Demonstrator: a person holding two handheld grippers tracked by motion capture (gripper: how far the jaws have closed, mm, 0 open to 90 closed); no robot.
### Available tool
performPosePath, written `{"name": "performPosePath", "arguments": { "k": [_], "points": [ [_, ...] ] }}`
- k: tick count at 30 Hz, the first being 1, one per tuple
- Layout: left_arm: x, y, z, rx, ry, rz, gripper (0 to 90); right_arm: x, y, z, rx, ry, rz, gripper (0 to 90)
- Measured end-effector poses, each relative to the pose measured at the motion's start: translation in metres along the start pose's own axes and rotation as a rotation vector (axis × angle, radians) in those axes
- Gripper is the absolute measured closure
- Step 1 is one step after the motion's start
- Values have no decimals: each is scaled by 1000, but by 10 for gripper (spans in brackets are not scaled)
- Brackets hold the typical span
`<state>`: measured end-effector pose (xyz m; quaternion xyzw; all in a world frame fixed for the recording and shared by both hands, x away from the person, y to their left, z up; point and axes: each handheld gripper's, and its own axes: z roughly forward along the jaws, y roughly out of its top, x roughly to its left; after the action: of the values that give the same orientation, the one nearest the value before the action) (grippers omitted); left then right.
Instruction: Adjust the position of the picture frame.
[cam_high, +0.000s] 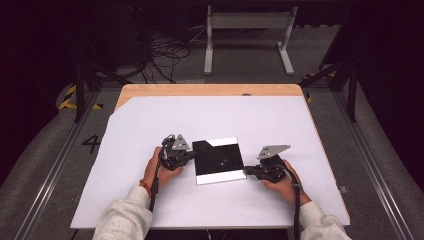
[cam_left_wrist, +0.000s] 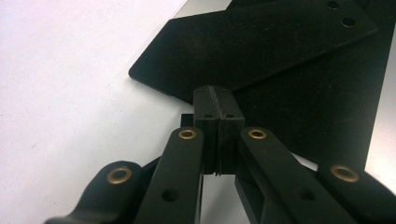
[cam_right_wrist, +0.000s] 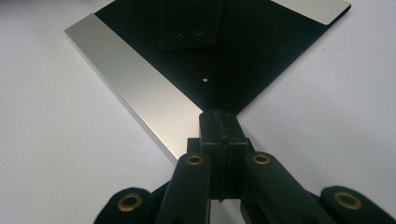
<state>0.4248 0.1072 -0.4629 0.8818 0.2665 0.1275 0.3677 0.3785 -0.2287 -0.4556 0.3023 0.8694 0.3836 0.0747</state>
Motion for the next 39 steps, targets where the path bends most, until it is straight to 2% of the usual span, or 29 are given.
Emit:
{"name": "performPosePath", "arguments": {
  "k": [2,6,10,15,24,27,30,31,39],
  "points": [
    [1,0,0,-3,-5,-1,897,0,0,0,0,1,-2,900],
    [2,2,3,-10,11,1,897,2,-1,1,-3,11,-9,900],
    [3,6,7,-5,35,18,897,6,-1,1,-5,17,-28,900],
    [7,8,10,-14,23,-13,897,10,-1,1,-2,11,-41,900],
    [6,6,6,-21,-2,-22,888,15,-2,1,-9,-19,-61,900],
    [-1,6,0,-22,-14,15,895,15,-3,1,-10,-22,-64,900],
    [-4,5,-5,-15,-23,36,896,16,-2,1,-10,-29,-71,900],
    [-5,4,-8,-23,-39,41,897,16,-2,1,-9,-31,-74,900],
    [-14,-2,-26,-17,-61,79,898,17,-2,1,-8,-38,-78,900]
  ]
}}
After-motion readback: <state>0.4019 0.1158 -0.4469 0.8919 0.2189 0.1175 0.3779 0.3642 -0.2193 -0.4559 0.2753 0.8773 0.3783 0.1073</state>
